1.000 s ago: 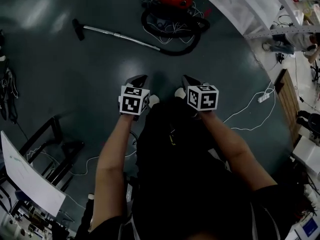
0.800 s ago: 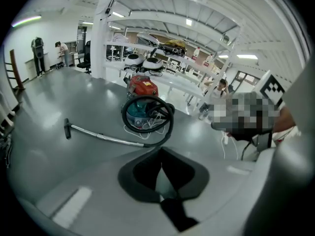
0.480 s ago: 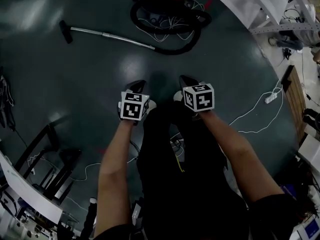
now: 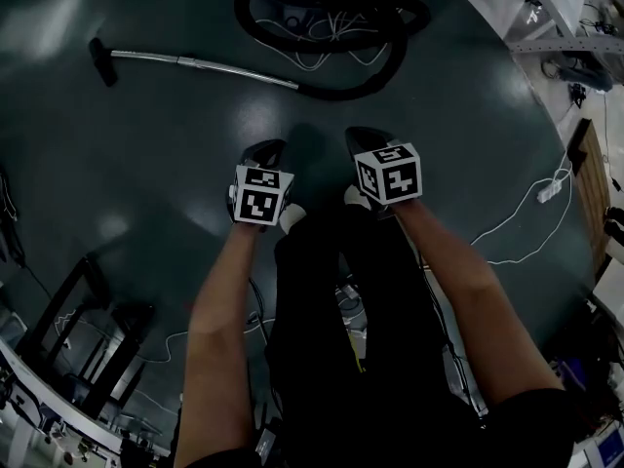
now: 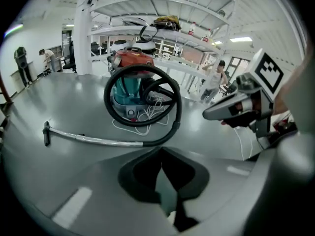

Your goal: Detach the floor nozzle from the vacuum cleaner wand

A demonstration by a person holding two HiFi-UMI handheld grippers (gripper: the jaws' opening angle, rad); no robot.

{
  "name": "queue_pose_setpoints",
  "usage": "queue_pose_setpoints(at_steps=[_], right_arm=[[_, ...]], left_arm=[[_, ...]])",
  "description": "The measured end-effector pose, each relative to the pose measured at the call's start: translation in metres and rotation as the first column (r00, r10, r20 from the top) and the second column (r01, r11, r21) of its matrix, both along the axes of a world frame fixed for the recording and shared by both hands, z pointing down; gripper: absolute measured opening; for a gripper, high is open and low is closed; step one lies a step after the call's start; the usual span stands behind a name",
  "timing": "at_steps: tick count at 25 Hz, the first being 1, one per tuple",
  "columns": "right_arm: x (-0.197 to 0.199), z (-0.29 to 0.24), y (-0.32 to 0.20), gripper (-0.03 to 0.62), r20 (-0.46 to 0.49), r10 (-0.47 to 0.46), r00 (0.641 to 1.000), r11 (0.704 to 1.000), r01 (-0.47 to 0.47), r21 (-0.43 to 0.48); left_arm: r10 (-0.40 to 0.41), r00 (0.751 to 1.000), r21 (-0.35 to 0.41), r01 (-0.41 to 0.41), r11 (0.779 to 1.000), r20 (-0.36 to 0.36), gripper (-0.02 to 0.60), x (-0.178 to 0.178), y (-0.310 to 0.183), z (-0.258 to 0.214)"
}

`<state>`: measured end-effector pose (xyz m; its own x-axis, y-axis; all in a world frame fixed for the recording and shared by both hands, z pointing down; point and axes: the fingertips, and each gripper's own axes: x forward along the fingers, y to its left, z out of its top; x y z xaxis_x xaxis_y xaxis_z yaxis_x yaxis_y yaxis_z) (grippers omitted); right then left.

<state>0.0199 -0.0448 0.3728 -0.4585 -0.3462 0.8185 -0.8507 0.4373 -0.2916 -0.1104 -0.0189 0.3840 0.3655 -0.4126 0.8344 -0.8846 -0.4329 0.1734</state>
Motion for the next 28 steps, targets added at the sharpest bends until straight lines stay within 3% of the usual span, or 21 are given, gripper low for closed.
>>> queue_pose_setpoints(at_steps=[11, 22, 28], right_arm=[[0.012, 0.130, -0.058, -0.003, 0.005, -0.015, 1.000, 0.998, 0.015, 0.059], [-0.012, 0.243, -0.092, -0.003, 0.052, -0.104, 0.993, 0.989, 0.098, 0.107], [-0.025, 0.273, -0.106, -0.003, 0.071, -0.135, 0.988, 0.978, 0.122, 0.166]], left_arm=[[0.056, 0.996, 0.034, -0.058, 0.998, 0.065, 0.009, -0.009, -0.048, 0.138], [0.143, 0.988, 0.135, -0.150, 0.979, 0.060, 0.009, 0.006, -0.099, 0.230], [0.152, 0.987, 0.166, -0.159, 0.973, 0.054, 0.009, 0.000, -0.115, 0.265]])
